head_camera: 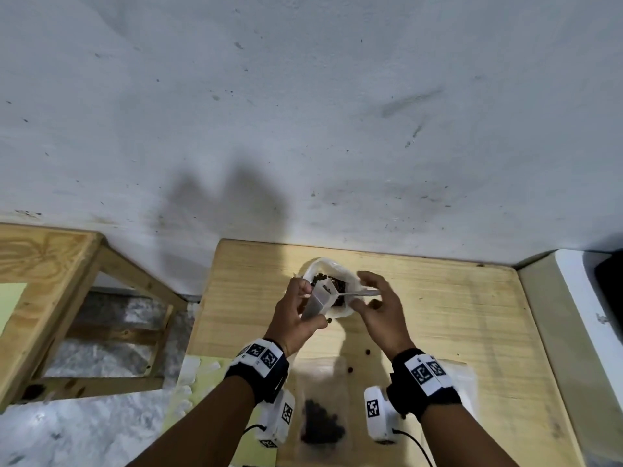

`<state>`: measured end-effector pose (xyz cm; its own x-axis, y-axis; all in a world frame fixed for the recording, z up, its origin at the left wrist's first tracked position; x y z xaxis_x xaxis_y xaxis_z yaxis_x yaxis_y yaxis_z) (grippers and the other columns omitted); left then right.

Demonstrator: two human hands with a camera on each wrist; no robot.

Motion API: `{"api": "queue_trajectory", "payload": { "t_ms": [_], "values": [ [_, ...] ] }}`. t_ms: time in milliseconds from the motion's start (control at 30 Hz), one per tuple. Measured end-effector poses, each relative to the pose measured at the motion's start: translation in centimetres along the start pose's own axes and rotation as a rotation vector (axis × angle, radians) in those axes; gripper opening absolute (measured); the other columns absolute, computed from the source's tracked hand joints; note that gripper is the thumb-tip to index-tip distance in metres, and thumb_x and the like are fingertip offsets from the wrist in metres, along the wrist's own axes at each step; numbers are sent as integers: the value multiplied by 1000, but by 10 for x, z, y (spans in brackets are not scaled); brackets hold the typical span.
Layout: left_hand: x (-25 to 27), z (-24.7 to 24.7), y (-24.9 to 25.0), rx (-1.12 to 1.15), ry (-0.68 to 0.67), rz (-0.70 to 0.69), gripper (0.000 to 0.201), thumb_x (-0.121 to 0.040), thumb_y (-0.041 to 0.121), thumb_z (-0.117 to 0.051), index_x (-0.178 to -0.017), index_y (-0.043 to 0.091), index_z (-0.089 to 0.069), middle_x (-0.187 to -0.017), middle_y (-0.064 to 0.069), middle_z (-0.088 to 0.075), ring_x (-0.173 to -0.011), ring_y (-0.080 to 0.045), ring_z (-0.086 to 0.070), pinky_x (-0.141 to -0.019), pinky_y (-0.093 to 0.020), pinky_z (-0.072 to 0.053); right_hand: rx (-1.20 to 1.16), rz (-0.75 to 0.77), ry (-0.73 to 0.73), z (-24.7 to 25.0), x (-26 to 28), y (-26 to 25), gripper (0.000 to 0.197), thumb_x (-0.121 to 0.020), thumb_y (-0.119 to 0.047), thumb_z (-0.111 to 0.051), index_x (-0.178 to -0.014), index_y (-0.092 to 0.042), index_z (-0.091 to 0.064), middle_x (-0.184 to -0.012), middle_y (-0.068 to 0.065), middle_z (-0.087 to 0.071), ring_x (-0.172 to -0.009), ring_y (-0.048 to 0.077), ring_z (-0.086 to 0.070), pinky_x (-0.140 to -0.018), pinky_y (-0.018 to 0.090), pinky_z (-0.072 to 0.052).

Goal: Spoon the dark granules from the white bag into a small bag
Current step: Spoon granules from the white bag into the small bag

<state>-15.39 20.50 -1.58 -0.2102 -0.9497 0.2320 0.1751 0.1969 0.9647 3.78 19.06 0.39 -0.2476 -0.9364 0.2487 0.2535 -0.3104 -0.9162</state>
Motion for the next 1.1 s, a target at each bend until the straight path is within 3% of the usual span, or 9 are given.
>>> {"api": "queue_trajectory", "payload": {
  "t_ms": [67, 167, 300, 433, 500, 600, 733, 900, 1100],
  "values": [
    [0, -5, 4, 36, -35, -3, 45, -60, 21, -71, -96, 23, -44, -82, 19, -60, -76, -11, -59, -63, -22, -44, -115, -44, -257, -24, 5, -12, 51, -88, -5, -71, -131, -28, -57, -122, -2, -65, -87, 0, -66, -65, 14, -49],
    [-1, -10, 12, 101, -82, -13, 41, -63, 28, -67, -98, 20, -48, -90, 15, -65, -80, -9, -62, -68, -22, -46, -201, -61, -322, -31, 7, -21, 44, -91, -3, -68, -131, -16, -58, -109, 8, -68, -53, -4, -57, -48, 11, -41],
    [-2, -4, 14, 34, -75, 5, 33, -84, 35, -58, -117, 35, -57, -109, 13, -69, -100, 1, -63, -82, -15, -47, -183, 68, -202, -20, 1, -26, 42, -86, -1, -73, -124, -15, -63, -94, 19, -68, -76, 4, -66, -64, 13, -49],
    [-4, 0, -2, 62, -71, 104, 55, -86, 48, -58, -137, 27, -52, -127, 1, -66, -116, -13, -61, -101, -37, -46, -67, 183, -91, -11, 1, -30, 33, -84, -8, -78, -113, -22, -69, -101, 5, -66, -74, 5, -60, -66, 14, -45],
    [-4, -1, 2, 117, -69, 96, 46, -86, 39, -57, -129, 24, -59, -117, 1, -71, -110, -16, -65, -100, -38, -46, -37, 229, -53, -8, 1, -31, 29, -82, -9, -79, -105, -24, -71, -111, -3, -65, -81, 7, -61, -67, 18, -44],
    [0, 0, 14, 169, -46, 69, 31, -84, 27, -57, -111, 20, -70, -102, 2, -75, -97, -13, -68, -88, -31, -45, -41, 183, -121, -12, -3, -28, 20, -83, -10, -79, -94, -23, -69, -105, -5, -68, -67, 11, -53, -62, 18, -43],
    [-1, 6, 18, 126, 4, 13, 27, -85, 32, -57, -108, 26, -70, -102, 8, -75, -98, -8, -68, -83, -24, -45, 32, 181, -198, -14, -8, -33, 16, -84, -11, -77, -85, -23, -67, -90, -4, -67, -83, 7, -59, -63, 13, -42],
    [-8, 15, 27, 68, 97, -104, 15, -88, 32, -58, -96, 24, -69, -91, 5, -75, -88, -9, -69, -78, -21, -48, 115, 211, -199, -15, -9, -45, 14, -87, -12, -73, -84, -24, -66, -83, -10, -61, -72, 5, -55, -59, 13, -37],
    [-13, 8, 21, 150, 15, -72, 32, -95, 33, -50, -118, 15, -63, -110, -3, -72, -107, -19, -66, -95, -34, -48, 91, 239, -233, -15, -6, -58, 7, -92, -13, -69, -88, -18, -66, -88, -6, -63, -55, -2, -50, -55, 11, -35]
  ]
}}
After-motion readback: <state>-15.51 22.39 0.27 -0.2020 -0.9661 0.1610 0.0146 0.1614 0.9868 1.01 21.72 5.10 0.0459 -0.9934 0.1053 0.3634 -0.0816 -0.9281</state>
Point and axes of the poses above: each hand's wrist, its own x-axis away from the middle knuckle, its own z-axis out of the back of the hand, y = z × x, the point moved 9 cm from there along -x, towards the middle knuckle
